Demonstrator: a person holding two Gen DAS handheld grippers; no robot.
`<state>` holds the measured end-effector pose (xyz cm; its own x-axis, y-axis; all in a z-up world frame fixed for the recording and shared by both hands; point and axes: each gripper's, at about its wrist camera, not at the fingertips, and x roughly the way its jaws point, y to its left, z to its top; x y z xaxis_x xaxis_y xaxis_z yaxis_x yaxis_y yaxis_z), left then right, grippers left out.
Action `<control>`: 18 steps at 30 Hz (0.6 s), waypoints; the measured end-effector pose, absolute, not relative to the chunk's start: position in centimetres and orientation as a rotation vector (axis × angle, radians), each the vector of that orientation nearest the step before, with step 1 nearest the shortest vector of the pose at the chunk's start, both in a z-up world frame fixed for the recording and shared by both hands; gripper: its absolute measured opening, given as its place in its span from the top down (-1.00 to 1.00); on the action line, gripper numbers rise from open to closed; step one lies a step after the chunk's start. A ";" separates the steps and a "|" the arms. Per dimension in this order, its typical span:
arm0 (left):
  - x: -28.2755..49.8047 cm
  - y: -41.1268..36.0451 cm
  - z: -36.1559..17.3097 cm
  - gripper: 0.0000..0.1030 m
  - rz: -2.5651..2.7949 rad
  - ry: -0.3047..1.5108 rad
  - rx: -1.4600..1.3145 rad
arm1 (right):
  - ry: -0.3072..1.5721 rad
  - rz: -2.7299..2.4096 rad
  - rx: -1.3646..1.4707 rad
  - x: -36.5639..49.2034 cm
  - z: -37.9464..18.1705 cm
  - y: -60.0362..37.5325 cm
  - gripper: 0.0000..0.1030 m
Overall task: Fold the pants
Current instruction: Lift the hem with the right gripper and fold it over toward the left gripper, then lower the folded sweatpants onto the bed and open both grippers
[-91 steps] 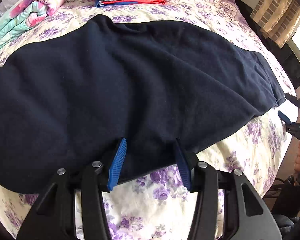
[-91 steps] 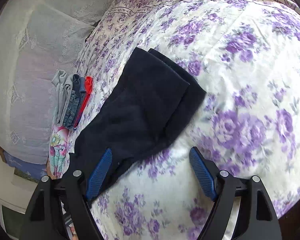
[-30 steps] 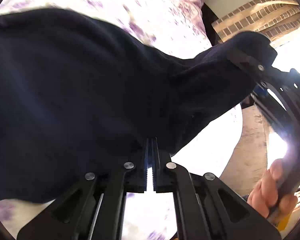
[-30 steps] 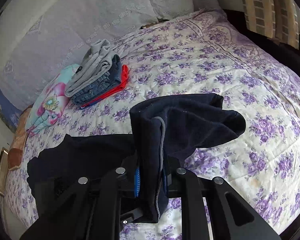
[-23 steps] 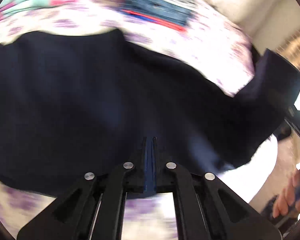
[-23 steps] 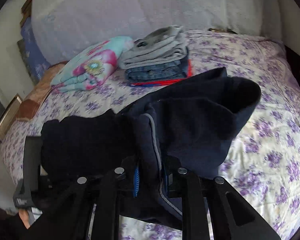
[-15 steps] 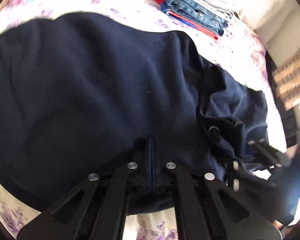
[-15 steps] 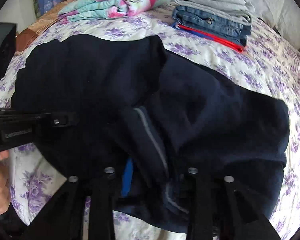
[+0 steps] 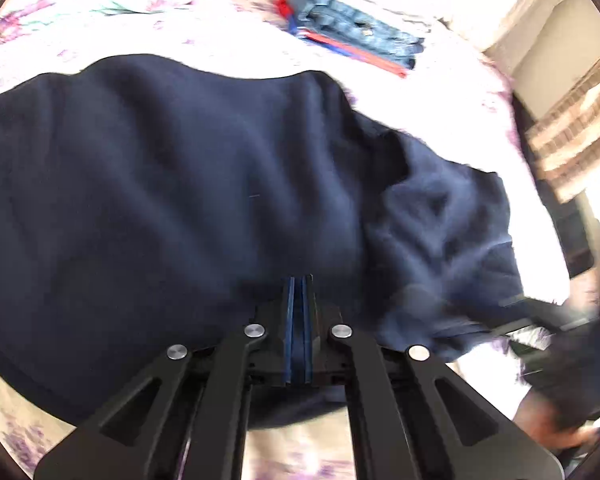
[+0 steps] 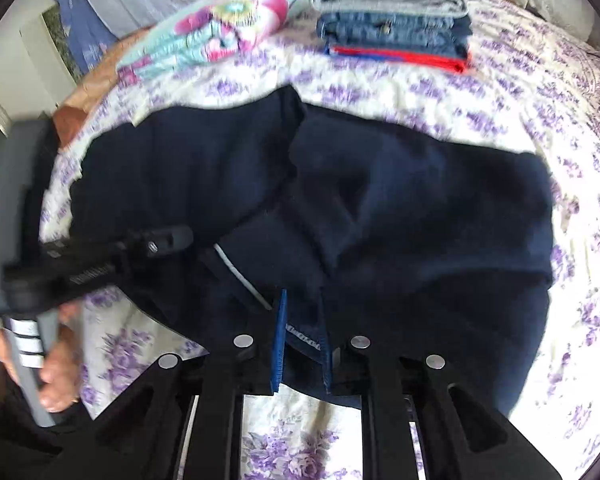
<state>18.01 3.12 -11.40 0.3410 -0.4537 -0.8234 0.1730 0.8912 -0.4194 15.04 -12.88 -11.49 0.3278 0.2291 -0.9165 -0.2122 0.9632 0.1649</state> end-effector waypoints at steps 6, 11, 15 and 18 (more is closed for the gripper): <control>18.5 -2.0 -9.0 0.91 -0.523 1.139 -0.242 | 1.156 0.299 0.139 15.0 -8.0 -16.7 0.70; 18.4 -5.5 -11.7 0.89 -0.532 1.198 -0.144 | 1.005 0.035 0.139 17.4 -4.3 -25.0 0.65; 18.4 -5.8 -11.7 0.89 -0.542 1.174 -0.137 | 1.040 0.034 0.116 21.2 -6.0 -26.4 0.70; 18.4 -5.7 -11.9 0.89 -0.556 1.172 -0.152 | 1.096 -0.055 0.034 24.3 -9.0 -25.9 0.70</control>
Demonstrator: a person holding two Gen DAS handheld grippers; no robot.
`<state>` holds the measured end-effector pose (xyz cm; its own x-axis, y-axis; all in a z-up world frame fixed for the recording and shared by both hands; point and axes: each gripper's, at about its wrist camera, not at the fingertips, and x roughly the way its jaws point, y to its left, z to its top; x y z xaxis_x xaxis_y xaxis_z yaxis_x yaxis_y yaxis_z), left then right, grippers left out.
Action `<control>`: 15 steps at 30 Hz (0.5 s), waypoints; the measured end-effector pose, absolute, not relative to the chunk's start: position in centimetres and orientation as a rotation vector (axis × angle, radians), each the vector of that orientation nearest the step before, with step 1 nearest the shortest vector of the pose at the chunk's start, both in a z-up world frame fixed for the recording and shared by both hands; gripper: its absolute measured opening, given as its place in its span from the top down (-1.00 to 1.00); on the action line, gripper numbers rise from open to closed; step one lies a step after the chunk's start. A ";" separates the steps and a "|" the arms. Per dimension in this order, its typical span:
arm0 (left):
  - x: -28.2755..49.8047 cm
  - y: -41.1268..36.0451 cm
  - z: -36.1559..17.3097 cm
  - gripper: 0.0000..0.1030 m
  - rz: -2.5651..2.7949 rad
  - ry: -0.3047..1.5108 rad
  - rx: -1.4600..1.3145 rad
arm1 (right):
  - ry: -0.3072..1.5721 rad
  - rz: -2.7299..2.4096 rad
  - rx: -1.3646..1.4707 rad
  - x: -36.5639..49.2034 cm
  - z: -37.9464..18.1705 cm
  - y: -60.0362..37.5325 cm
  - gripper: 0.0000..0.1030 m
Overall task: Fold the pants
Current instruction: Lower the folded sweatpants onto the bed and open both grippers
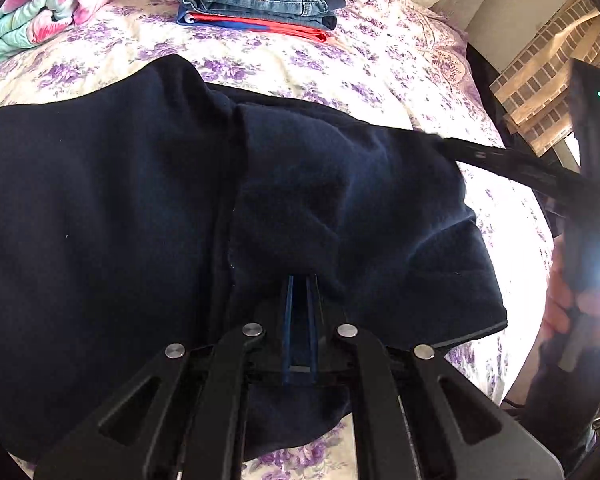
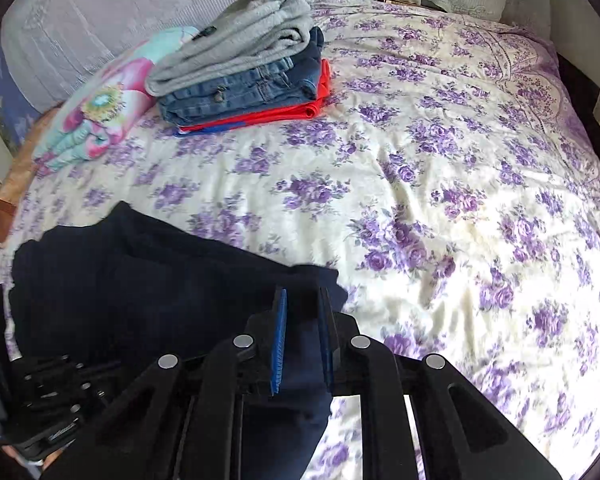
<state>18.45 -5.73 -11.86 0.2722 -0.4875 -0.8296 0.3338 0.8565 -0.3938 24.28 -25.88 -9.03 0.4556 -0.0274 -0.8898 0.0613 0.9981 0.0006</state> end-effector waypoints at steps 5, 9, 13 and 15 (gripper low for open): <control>18.4 -6.1 -11.8 0.89 -0.552 1.172 -0.131 | 1.144 -0.078 -0.025 25.2 -10.6 -25.3 0.72; 18.4 -6.1 -11.9 0.89 -0.552 1.175 -0.133 | 1.097 0.067 0.102 20.3 -6.2 -25.0 0.66; 18.5 -6.1 -11.9 0.89 -0.552 1.177 -0.135 | 1.106 0.127 0.098 13.7 -5.9 -24.2 0.65; 18.6 -6.2 -11.9 0.89 -0.551 1.180 -0.135 | 1.130 0.115 0.069 11.5 -7.6 -23.7 0.60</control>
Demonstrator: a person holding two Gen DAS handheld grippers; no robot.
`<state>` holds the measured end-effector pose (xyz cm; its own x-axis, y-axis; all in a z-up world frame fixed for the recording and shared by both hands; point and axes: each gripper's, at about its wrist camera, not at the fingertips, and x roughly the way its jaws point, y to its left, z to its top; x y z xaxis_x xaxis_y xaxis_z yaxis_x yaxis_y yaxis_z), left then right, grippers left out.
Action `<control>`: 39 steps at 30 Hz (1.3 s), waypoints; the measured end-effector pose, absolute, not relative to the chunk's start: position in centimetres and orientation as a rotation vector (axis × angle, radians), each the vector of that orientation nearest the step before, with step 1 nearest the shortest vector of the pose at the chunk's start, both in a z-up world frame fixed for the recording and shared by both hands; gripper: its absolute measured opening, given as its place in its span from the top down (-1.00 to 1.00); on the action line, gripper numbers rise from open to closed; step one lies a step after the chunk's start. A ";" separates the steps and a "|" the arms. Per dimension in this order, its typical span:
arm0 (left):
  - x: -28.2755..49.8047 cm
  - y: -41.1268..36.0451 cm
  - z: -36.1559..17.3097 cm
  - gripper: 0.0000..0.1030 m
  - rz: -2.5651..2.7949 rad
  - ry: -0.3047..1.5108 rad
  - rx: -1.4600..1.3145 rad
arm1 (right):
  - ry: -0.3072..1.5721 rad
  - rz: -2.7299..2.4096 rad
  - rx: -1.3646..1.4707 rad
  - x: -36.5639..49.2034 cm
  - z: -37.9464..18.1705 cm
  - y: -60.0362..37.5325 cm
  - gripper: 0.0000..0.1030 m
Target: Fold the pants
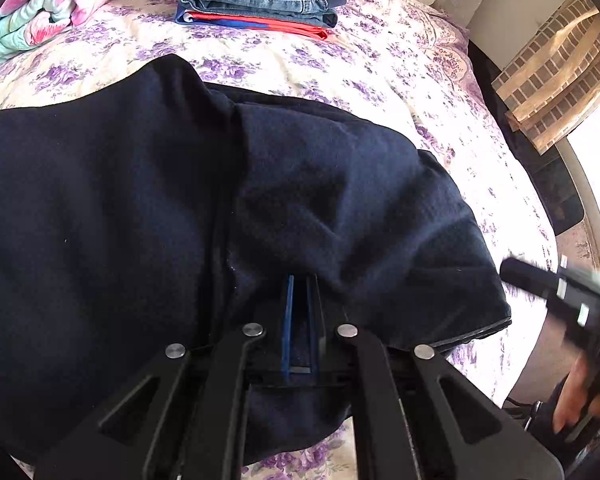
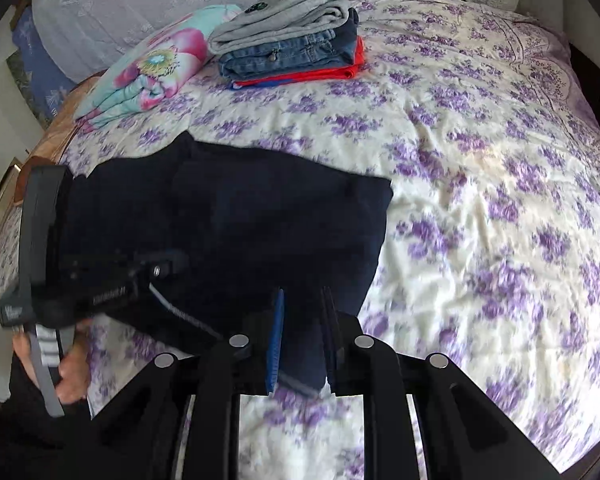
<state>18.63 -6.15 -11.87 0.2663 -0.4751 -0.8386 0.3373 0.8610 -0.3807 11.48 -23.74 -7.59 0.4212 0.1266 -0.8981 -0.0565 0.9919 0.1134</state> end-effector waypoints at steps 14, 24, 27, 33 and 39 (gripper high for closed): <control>14.2 1.9 -5.5 -0.29 -0.418 1.058 -0.163 | 0.919 0.149 0.129 6.2 -4.6 -21.5 0.30; 10.1 25.5 -6.7 -0.79 -0.030 1.003 -0.732 | 0.966 0.271 0.208 5.5 -7.4 -18.3 0.30; 11.1 26.5 -9.3 -0.78 -0.062 1.052 -0.834 | 0.960 0.277 0.200 5.0 -7.1 -17.8 0.30; 14.2 24.3 -12.3 -0.78 -0.105 1.110 -0.855 | 0.956 0.224 0.247 4.2 -7.1 -19.8 0.28; 18.6 23.2 -12.0 0.53 -0.062 1.112 -0.751 | 0.977 0.215 0.242 4.0 -7.4 -19.5 0.28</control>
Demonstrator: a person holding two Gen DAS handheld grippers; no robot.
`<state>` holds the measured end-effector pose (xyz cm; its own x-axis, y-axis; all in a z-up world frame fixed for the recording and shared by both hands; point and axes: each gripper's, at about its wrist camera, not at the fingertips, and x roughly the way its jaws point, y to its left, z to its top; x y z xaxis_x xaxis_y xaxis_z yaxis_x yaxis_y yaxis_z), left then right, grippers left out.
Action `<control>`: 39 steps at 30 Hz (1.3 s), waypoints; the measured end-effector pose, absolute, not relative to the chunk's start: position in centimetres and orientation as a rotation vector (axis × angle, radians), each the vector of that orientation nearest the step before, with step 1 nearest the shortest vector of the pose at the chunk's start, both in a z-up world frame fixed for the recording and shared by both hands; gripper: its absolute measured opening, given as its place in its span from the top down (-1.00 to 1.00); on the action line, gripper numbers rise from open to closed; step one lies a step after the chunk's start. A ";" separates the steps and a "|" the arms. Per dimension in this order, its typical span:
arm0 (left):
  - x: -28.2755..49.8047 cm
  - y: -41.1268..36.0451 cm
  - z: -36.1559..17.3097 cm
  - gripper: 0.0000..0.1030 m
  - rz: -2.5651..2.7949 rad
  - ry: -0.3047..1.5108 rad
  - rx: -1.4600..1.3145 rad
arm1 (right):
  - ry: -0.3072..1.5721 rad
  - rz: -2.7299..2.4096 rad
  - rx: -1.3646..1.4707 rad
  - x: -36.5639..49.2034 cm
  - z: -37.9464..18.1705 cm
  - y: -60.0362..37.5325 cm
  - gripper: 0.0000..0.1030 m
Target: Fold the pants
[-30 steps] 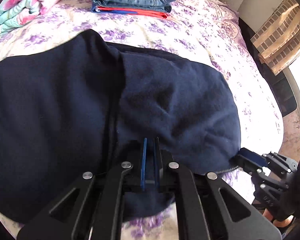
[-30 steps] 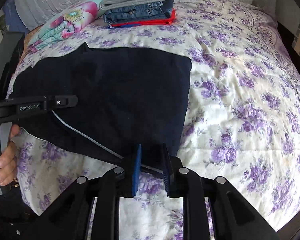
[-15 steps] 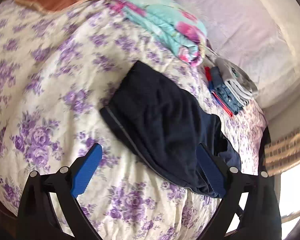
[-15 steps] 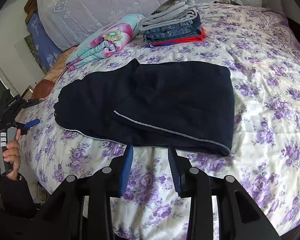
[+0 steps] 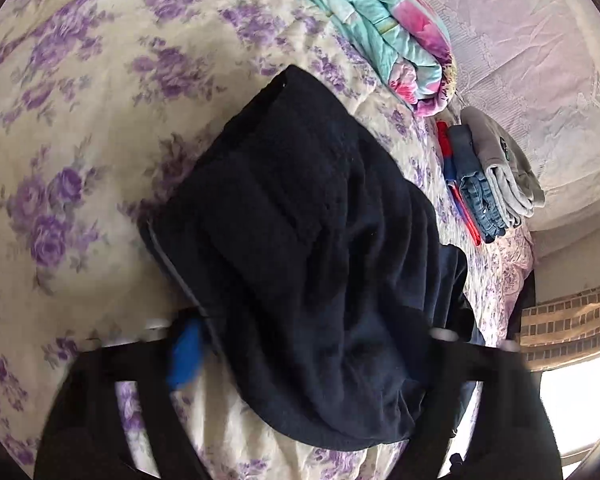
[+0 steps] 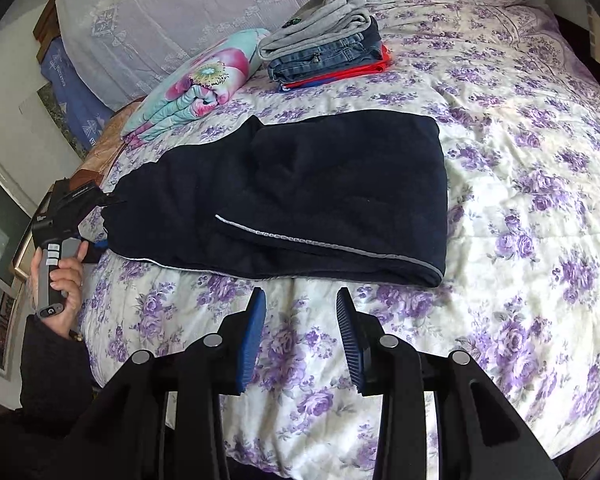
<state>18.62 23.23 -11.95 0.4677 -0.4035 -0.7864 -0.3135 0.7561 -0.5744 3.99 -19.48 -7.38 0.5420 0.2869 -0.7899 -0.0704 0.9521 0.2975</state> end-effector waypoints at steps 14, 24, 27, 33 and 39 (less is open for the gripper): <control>12.2 17.5 -3.8 0.55 -0.054 0.792 -0.283 | 1.066 0.433 0.098 16.4 -9.0 -6.2 0.28; 14.7 20.1 -7.0 0.55 -0.085 0.878 -0.373 | 1.188 0.430 -0.075 15.5 -9.7 -2.3 0.46; 14.5 20.3 -6.8 0.55 -0.105 0.869 -0.388 | 1.098 0.334 -0.077 19.5 -8.0 -3.1 0.45; 14.1 19.7 -5.9 0.55 -0.108 0.858 -0.365 | 1.172 0.310 -0.011 26.7 -12.4 -3.1 0.36; 14.0 17.6 -4.4 0.55 -0.051 0.868 -0.251 | 1.172 0.366 0.153 23.6 -9.1 -6.2 0.34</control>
<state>14.02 17.62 -4.38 0.6474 -0.1464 -0.7480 -0.0569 0.9693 -0.2390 23.64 -6.23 -9.14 0.3376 0.3581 -0.8705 -0.2009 0.9309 0.3050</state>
